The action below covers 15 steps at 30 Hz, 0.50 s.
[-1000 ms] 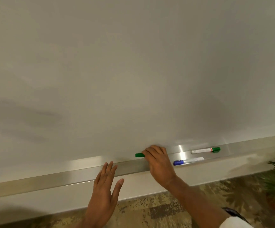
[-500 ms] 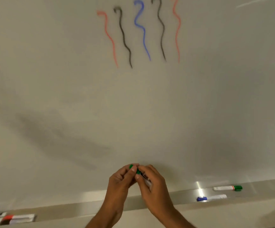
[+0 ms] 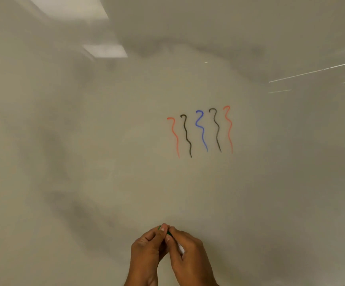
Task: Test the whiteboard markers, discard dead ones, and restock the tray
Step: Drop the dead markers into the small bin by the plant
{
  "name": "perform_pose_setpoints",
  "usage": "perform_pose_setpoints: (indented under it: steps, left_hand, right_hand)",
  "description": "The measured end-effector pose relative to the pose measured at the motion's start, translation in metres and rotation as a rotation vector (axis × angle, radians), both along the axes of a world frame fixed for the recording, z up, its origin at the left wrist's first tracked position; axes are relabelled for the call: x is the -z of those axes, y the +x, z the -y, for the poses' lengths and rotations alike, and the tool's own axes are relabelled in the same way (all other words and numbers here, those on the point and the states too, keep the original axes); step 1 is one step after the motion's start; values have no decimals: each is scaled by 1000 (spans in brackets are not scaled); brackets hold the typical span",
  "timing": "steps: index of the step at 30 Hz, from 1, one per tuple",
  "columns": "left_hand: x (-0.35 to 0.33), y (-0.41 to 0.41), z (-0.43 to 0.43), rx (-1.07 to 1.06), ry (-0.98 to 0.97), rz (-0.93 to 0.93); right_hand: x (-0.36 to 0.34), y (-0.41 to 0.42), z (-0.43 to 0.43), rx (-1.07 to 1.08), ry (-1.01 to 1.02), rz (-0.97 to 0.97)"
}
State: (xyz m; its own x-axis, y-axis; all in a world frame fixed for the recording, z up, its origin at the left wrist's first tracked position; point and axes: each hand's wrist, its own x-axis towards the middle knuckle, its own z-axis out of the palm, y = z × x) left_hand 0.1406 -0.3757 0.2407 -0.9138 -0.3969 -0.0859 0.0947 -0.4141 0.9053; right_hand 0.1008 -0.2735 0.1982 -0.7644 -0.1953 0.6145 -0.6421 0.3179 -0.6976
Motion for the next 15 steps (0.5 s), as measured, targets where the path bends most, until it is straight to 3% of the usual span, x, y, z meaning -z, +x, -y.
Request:
perform_pose_setpoints:
  steps: [11,15]
  left_hand:
    - [-37,3,11,-69,18,-77]
    - [-52,3,16,-147,-54,-172]
  right_hand:
    - [-44,8,16,83,118,-132]
    - [-56,6,12,165,250,-248]
